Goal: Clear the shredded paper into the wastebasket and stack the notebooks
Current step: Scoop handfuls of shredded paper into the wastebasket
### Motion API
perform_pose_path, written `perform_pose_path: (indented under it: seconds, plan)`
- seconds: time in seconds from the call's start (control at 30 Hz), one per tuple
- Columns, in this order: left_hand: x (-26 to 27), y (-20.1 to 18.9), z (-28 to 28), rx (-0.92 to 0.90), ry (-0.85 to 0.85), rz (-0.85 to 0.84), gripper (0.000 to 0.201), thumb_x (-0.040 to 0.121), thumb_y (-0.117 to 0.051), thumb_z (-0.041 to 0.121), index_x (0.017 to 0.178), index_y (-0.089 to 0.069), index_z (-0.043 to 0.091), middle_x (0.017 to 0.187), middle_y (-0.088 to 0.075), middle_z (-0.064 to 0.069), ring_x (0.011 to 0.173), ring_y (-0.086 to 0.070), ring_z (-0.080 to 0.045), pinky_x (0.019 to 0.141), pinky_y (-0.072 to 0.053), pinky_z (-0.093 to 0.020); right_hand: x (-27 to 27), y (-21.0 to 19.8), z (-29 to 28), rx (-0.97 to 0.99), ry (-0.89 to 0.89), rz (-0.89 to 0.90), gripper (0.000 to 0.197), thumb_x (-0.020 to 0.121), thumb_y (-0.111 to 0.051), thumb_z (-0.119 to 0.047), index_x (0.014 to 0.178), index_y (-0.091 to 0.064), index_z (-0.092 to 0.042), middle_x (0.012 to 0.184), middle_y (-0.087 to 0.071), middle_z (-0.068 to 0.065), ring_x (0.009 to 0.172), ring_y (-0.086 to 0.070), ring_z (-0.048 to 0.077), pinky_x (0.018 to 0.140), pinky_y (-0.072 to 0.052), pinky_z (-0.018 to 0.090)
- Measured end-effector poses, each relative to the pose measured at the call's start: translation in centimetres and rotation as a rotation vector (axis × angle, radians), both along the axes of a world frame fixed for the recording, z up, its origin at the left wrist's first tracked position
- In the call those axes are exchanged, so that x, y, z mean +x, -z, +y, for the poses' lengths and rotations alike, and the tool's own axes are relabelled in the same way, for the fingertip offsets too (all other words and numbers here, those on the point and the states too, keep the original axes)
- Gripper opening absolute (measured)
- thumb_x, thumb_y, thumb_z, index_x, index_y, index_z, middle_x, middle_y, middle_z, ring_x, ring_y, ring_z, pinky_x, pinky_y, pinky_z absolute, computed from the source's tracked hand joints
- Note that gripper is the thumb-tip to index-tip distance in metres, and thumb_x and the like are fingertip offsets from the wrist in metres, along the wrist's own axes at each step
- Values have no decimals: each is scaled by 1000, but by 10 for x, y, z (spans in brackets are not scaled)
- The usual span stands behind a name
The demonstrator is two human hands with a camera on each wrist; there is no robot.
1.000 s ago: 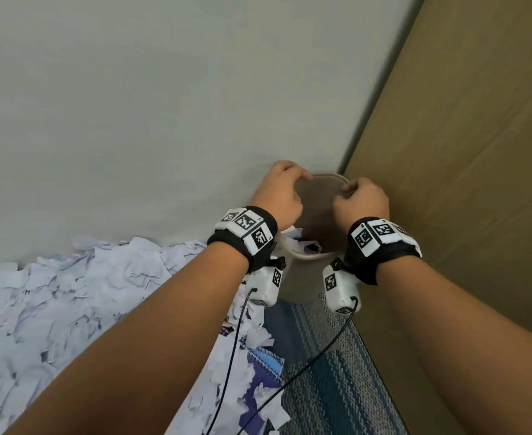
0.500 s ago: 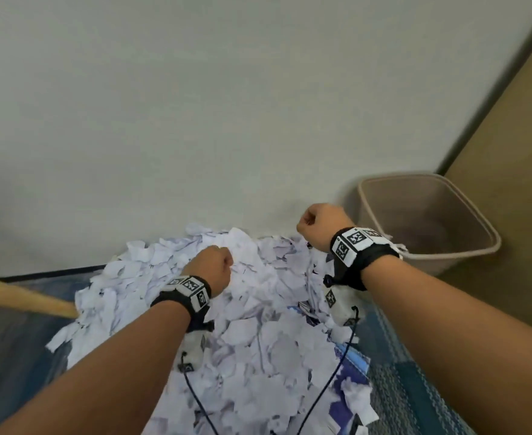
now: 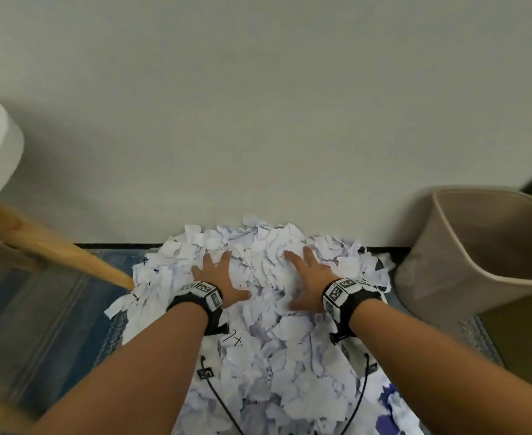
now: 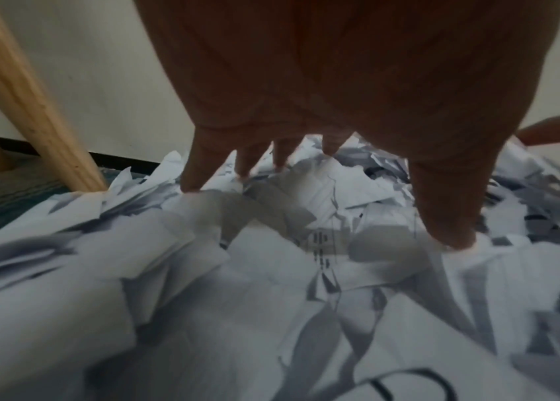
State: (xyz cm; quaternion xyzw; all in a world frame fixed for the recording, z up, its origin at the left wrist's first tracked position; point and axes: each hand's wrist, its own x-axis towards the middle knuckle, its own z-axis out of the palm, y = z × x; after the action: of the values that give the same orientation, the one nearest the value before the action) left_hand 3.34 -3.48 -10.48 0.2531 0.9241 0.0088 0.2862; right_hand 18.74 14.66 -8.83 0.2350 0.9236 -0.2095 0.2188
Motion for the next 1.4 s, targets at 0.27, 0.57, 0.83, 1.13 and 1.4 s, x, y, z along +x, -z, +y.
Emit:
perform_pose_path:
  seconds: [0.27, 0.57, 0.83, 1.13, 1.4]
  plan:
    - [-4, 12, 4, 70, 89, 13, 97, 72, -76, 42, 147, -16, 31, 139, -33, -14, 120, -48, -35, 96, -47, -44, -12, -3, 0, 151, -19, 13, 39, 85, -57, -38, 121, -52, -24, 121, -58, 5, 105, -59, 28, 88, -51, 37]
    - [-10, 16, -15, -36, -14, -85, 128, 54, -72, 76, 146, 12, 48, 157, 24, -7, 142, 11, -49, 115, -10, -60, -19, 9, -20, 1, 10, -7, 121, 54, -71, -78, 142, 9, -59, 159, 20, -4, 144, 3, 48, 109, -26, 66]
    - [11, 25, -21, -90, 216, 31, 110, 68, -81, 42, 149, -7, 33, 145, -18, -13, 129, -35, -39, 100, -43, -48, -8, 16, -36, 175, -137, -30, 72, 79, -73, -22, 135, -30, -36, 143, -23, 9, 115, -44, 38, 84, -52, 46]
    - [-11, -5, -11, 213, 202, 136, 25, 88, -55, 16, 113, -56, 18, 108, -64, -9, 98, -61, -27, 73, -43, -26, -13, -11, -12, 41, -15, 184, 45, 81, -54, -1, 119, -43, -25, 107, -56, 9, 96, -57, 30, 75, -45, 33]
    - [-23, -49, 3, 351, 164, 246, 19, 87, -53, 9, 104, -61, 13, 101, -63, -11, 97, -59, -30, 72, -39, -26, -7, -35, 10, -1, 142, 429, 45, 78, -48, 4, 113, -49, -24, 93, -59, 10, 82, -54, 29, 68, -46, 35]
